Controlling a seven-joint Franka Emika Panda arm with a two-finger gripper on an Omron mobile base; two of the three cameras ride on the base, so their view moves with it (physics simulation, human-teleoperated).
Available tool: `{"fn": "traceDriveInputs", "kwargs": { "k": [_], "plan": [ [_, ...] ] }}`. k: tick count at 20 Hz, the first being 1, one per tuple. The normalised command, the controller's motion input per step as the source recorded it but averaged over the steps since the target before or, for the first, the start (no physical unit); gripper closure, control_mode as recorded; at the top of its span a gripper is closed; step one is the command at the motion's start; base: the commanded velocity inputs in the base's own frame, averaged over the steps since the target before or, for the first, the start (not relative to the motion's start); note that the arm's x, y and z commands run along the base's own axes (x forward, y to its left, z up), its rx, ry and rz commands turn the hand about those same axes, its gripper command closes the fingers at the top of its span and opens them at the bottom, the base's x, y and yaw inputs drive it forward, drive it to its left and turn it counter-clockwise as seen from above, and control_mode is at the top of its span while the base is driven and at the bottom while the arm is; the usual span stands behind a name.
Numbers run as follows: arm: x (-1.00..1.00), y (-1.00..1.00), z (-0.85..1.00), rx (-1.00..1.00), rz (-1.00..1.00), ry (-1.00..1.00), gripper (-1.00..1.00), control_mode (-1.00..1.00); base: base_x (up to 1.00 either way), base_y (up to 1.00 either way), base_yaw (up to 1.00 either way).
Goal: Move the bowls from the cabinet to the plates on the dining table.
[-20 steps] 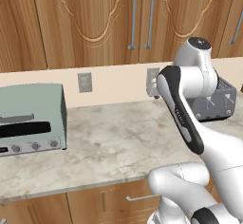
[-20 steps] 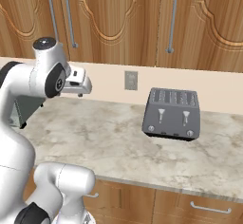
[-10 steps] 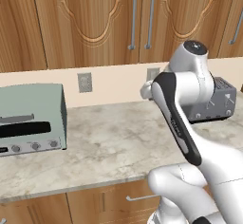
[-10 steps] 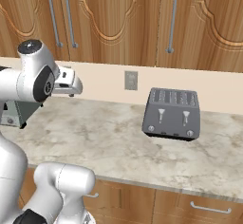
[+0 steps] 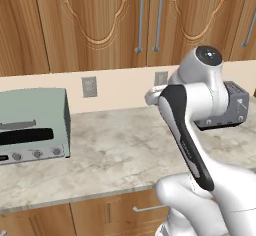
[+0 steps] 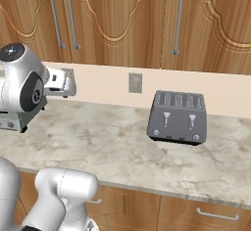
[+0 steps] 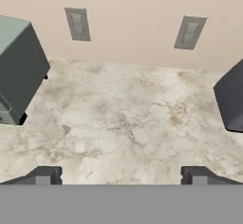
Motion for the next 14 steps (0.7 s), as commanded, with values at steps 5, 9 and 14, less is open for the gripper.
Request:
{"fn": "traceDriveInputs", "kwargs": {
  "k": [5,9,14],
  "plan": [
    [-0.36,0.00,0.44,0.05,0.00,-0.10,-1.00,-1.00,0.00,0.00,0.00],
    [-0.20,0.00,0.54,0.01,0.00,-0.07,-1.00,-1.00,0.00,0.00,0.00],
    [-0.19,0.00,0.58,0.00,0.00,-0.09,-1.00,-1.00,0.00,0.00,0.00]
  ]
}}
